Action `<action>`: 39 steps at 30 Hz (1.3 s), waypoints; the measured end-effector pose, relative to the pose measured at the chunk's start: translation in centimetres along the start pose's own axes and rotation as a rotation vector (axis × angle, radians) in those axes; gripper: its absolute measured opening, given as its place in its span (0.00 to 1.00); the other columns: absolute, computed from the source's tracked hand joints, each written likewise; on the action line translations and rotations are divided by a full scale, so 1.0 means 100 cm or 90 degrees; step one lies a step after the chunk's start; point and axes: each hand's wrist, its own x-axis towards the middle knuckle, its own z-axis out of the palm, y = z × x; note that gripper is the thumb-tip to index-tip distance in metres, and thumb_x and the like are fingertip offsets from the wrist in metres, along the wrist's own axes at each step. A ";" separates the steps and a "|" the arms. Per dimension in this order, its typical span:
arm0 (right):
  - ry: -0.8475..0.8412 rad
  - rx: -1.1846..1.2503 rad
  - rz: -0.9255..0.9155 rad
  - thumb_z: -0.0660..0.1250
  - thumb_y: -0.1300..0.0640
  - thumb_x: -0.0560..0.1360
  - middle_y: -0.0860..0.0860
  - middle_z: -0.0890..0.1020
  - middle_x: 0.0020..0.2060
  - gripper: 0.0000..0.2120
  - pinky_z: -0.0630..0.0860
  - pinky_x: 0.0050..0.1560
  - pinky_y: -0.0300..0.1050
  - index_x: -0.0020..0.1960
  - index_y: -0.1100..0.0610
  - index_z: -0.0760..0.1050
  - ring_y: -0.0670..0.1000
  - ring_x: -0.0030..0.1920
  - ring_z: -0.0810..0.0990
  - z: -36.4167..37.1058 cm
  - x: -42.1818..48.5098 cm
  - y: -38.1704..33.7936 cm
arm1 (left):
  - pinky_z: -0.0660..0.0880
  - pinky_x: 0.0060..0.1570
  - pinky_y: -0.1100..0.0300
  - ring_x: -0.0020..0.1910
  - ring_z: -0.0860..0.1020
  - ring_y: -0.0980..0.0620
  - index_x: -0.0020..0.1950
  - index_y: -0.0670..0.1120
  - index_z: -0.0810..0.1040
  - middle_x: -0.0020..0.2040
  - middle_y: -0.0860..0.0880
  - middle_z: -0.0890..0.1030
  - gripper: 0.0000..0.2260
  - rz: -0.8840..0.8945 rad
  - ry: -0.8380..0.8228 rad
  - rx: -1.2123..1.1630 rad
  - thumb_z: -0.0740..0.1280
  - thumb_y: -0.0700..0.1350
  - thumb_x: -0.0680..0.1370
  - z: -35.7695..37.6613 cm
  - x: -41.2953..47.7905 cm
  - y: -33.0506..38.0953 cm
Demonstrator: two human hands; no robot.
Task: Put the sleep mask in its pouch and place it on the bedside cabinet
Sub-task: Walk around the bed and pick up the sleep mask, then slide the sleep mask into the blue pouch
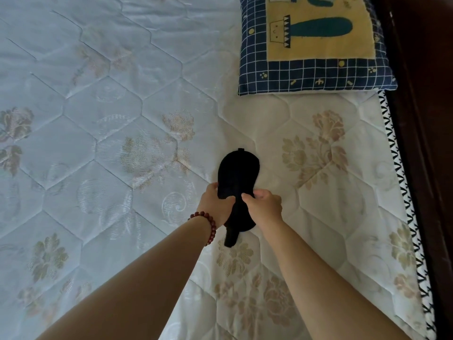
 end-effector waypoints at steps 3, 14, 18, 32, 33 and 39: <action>-0.025 0.085 0.008 0.67 0.53 0.75 0.58 0.79 0.51 0.18 0.78 0.47 0.44 0.59 0.65 0.73 0.58 0.54 0.79 -0.002 -0.002 -0.002 | 0.73 0.58 0.55 0.61 0.74 0.47 0.72 0.46 0.60 0.68 0.44 0.71 0.27 -0.006 -0.016 -0.003 0.65 0.44 0.75 0.000 0.000 -0.001; 0.024 0.160 -0.073 0.65 0.57 0.76 0.48 0.72 0.26 0.17 0.67 0.26 0.32 0.29 0.53 0.68 0.46 0.30 0.72 -0.016 -0.020 -0.003 | 0.73 0.47 0.61 0.47 0.76 0.52 0.65 0.43 0.72 0.51 0.49 0.78 0.17 0.043 0.059 -0.022 0.63 0.44 0.77 -0.003 -0.015 0.008; 0.026 0.188 -0.100 0.65 0.56 0.76 0.46 0.79 0.34 0.06 0.69 0.31 0.34 0.45 0.58 0.78 0.44 0.36 0.77 -0.029 -0.035 -0.010 | 0.71 0.36 0.67 0.43 0.77 0.55 0.59 0.46 0.75 0.52 0.49 0.80 0.12 0.074 0.066 -0.054 0.63 0.44 0.76 -0.005 -0.032 0.015; 0.025 0.319 -0.120 0.70 0.52 0.72 0.52 0.85 0.43 0.05 0.80 0.51 0.52 0.38 0.50 0.80 0.55 0.47 0.83 -0.122 -0.152 -0.054 | 0.77 0.36 0.69 0.39 0.81 0.63 0.56 0.47 0.78 0.41 0.57 0.82 0.11 0.182 0.044 -0.175 0.67 0.45 0.74 -0.034 -0.170 0.087; 0.024 0.338 -0.124 0.71 0.52 0.72 0.52 0.85 0.42 0.04 0.80 0.50 0.52 0.39 0.50 0.80 0.55 0.47 0.84 -0.130 -0.163 -0.057 | 0.78 0.41 0.65 0.42 0.82 0.61 0.56 0.48 0.78 0.42 0.56 0.83 0.11 0.188 0.041 -0.181 0.68 0.44 0.74 -0.036 -0.181 0.094; -0.011 0.440 -0.142 0.70 0.53 0.73 0.50 0.87 0.39 0.10 0.81 0.48 0.50 0.33 0.46 0.84 0.54 0.46 0.85 -0.168 -0.223 -0.076 | 0.78 0.55 0.52 0.51 0.81 0.52 0.52 0.49 0.81 0.51 0.50 0.84 0.09 0.228 0.049 -0.190 0.69 0.44 0.73 -0.051 -0.243 0.135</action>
